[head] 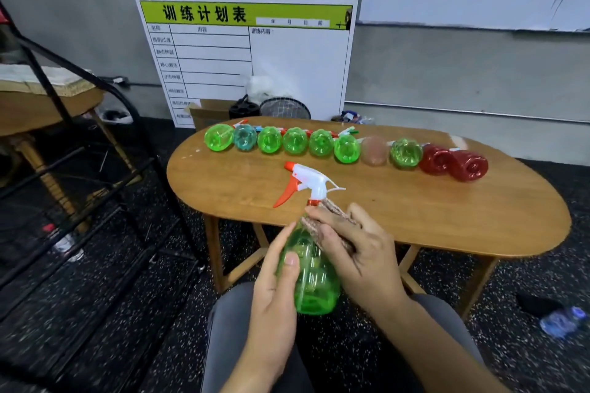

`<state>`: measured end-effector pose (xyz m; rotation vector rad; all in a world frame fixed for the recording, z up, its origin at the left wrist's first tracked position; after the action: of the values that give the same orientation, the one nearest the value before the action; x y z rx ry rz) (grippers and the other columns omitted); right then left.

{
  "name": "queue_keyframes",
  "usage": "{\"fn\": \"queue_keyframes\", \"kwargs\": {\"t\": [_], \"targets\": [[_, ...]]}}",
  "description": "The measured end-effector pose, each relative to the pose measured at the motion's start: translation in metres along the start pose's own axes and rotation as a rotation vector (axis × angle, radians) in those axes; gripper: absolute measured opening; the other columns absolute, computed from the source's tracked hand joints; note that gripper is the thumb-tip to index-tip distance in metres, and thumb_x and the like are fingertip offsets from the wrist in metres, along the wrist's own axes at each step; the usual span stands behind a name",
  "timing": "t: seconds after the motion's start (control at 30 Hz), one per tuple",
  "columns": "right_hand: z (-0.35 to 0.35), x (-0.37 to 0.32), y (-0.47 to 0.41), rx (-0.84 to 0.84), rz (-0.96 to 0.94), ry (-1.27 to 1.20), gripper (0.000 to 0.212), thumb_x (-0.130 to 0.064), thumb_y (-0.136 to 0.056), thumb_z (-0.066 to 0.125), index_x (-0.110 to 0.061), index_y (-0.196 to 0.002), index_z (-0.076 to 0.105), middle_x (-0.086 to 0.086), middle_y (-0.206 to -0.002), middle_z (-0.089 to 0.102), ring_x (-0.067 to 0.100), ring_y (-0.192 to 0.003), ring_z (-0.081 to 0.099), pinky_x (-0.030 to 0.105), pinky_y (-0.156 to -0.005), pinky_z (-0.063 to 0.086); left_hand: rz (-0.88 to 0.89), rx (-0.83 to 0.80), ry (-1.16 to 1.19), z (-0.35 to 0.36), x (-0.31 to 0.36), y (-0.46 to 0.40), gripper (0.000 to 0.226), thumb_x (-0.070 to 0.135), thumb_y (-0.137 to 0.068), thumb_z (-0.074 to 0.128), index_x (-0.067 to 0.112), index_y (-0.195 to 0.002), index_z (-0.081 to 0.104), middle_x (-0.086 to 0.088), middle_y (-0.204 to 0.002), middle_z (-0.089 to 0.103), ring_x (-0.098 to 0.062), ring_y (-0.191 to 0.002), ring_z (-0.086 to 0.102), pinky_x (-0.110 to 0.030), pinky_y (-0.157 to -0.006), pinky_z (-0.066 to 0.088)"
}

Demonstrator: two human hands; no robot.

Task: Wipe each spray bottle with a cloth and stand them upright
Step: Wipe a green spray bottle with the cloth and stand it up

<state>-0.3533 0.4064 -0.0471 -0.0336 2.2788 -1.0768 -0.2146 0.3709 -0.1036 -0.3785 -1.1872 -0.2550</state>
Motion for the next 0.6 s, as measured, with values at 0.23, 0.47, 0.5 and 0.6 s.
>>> {"fn": "queue_keyframes", "kwargs": {"t": [0.23, 0.47, 0.5, 0.6], "targets": [[0.029, -0.013, 0.058, -0.160, -0.086, -0.027, 0.033, -0.043, -0.106, 0.054, -0.039, -0.136, 0.065, -0.003, -0.090, 0.049, 0.007, -0.070, 0.049, 0.023, -0.055, 0.047, -0.098, 0.097, 0.039, -0.027, -0.029, 0.010, 0.047, 0.041, -0.100, 0.052, 0.032, -0.145, 0.058, -0.003, -0.139, 0.070, -0.023, -0.131, 0.065, -0.044, -0.109, 0.053], [0.036, -0.015, 0.083, -0.253, -0.262, 0.024, 0.029, -0.038, -0.102, 0.065, -0.038, -0.131, 0.067, -0.002, -0.085, 0.050, 0.007, -0.067, 0.047, 0.021, -0.053, 0.044, -0.155, 0.132, 0.103, -0.038, -0.048, 0.020, 0.048, 0.040, -0.099, 0.049, 0.029, -0.145, 0.058, -0.010, -0.135, 0.071, -0.030, -0.126, 0.068, -0.042, -0.102, 0.054], [0.036, -0.013, 0.077, -0.230, -0.224, 0.024, 0.028, -0.041, -0.104, 0.060, -0.038, -0.131, 0.066, -0.004, -0.086, 0.047, 0.003, -0.068, 0.043, 0.015, -0.055, 0.040, -0.160, 0.122, 0.097, -0.037, -0.048, 0.020, 0.046, 0.039, -0.101, 0.049, 0.030, -0.145, 0.057, -0.009, -0.135, 0.072, -0.028, -0.125, 0.069, -0.039, -0.099, 0.057], [0.039, -0.001, 0.058, -0.148, -0.023, -0.066, 0.031, -0.044, -0.106, 0.053, -0.036, -0.132, 0.068, -0.006, -0.085, 0.044, 0.001, -0.070, 0.043, 0.008, -0.064, 0.034, -0.158, 0.084, 0.084, -0.037, -0.047, 0.021, 0.042, 0.038, -0.107, 0.051, 0.026, -0.148, 0.056, -0.006, -0.139, 0.070, -0.027, -0.129, 0.066, -0.036, -0.098, 0.059]]}}
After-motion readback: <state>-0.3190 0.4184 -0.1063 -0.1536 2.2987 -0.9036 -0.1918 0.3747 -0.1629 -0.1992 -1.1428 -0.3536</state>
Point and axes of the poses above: each hand's wrist, its own y-axis away from the middle knuckle, its own z-axis out of the palm, x = y × z, the point moved 6 cm from there along -y, towards the middle knuckle
